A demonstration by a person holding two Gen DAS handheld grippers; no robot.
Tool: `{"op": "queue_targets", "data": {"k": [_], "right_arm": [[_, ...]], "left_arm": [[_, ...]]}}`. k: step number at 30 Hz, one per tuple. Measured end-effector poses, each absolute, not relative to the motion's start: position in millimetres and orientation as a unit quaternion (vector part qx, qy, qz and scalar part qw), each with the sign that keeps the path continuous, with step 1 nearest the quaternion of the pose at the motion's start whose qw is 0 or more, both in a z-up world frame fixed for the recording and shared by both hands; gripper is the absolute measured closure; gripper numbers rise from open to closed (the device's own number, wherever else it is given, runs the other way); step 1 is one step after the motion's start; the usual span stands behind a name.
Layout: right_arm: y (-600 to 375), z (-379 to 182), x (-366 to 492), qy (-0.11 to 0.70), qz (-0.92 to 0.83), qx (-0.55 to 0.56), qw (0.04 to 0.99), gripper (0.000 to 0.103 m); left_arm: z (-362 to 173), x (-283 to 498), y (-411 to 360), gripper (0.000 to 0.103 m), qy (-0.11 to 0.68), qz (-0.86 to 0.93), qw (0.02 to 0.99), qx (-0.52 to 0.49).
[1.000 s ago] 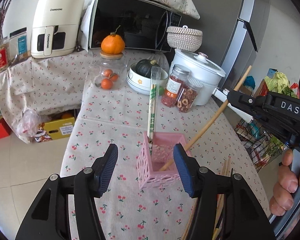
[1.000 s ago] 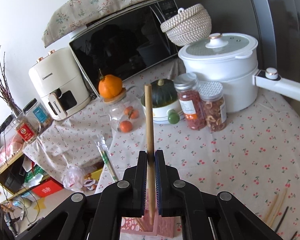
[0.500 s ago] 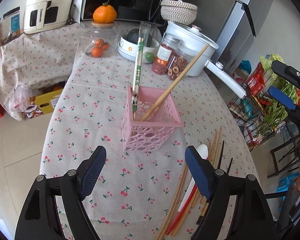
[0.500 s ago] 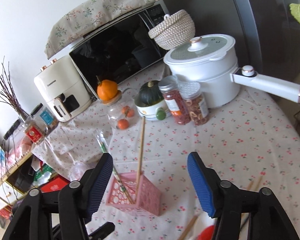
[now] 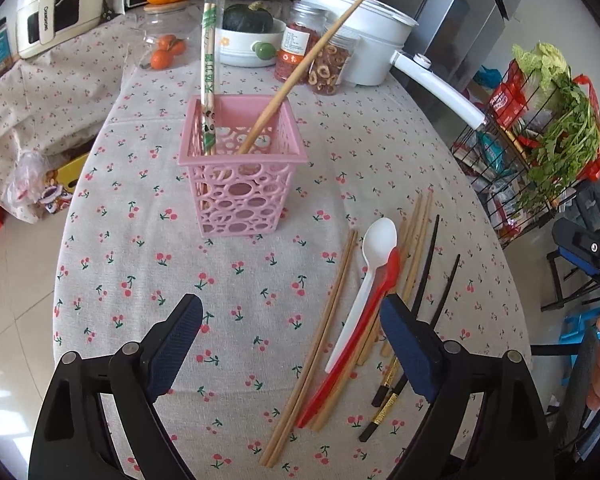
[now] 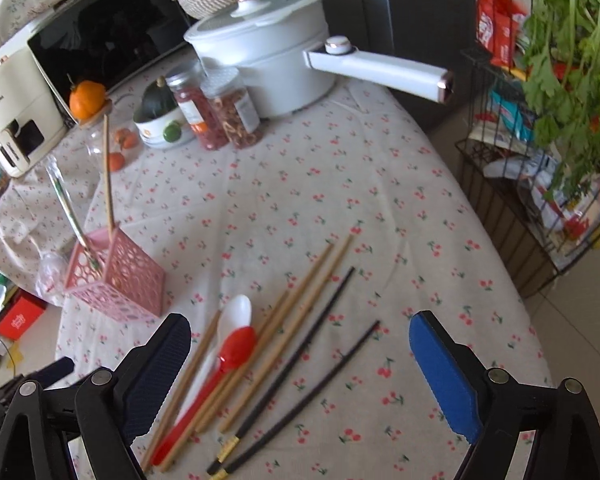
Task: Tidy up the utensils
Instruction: 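Move the left tool down to the pair of wooden chopsticks, then grasp the wooden chopstick pair with the left tool while the right tool grasps a black chopstick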
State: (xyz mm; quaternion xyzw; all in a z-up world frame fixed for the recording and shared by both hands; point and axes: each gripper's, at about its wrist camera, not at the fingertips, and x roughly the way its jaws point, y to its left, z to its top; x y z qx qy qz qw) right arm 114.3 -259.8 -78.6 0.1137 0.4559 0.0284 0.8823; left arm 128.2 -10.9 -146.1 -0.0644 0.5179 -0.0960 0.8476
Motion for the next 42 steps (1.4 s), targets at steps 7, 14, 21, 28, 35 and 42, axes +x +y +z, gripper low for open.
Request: {"op": "queue_targets", "data": {"k": [7,14,21,28,35,42], "right_arm": [[-272.8,-106.0,113.4,0.506,-0.002,0.095,0.857,0.010],[-274.0,-122.7,123.6,0.531,-0.015,0.080,0.843,0.010],[-278.7,-130.0,131.8,0.540,-0.014,0.071,0.839,0.010],[-286.3,-137.4,140.7,0.550,-0.017,0.074,0.832,0.010],[-283.2,-142.9,146.5,0.558,-0.017,0.068,0.827,0.010],[-272.6,-148.7,149.3,0.568,-0.008,0.057,0.821,0.010]], "left_arm": [[-165.0,131.9,-33.4,0.002,0.565,-0.101,0.819,-0.031],[-189.5,152.8,-42.3,0.001,0.592,-0.099,0.799,-0.029],[-200.0,167.9,-55.6,0.027,0.582,-0.127,0.803,-0.020],[-211.0,181.0,-66.2,0.072,0.582,-0.148,0.800,-0.017],[-217.4,187.4,-83.7,0.083,0.577,-0.150,0.802,0.040],[-203.6,183.5,-77.7,0.094,0.557,-0.144,0.817,0.035]]}}
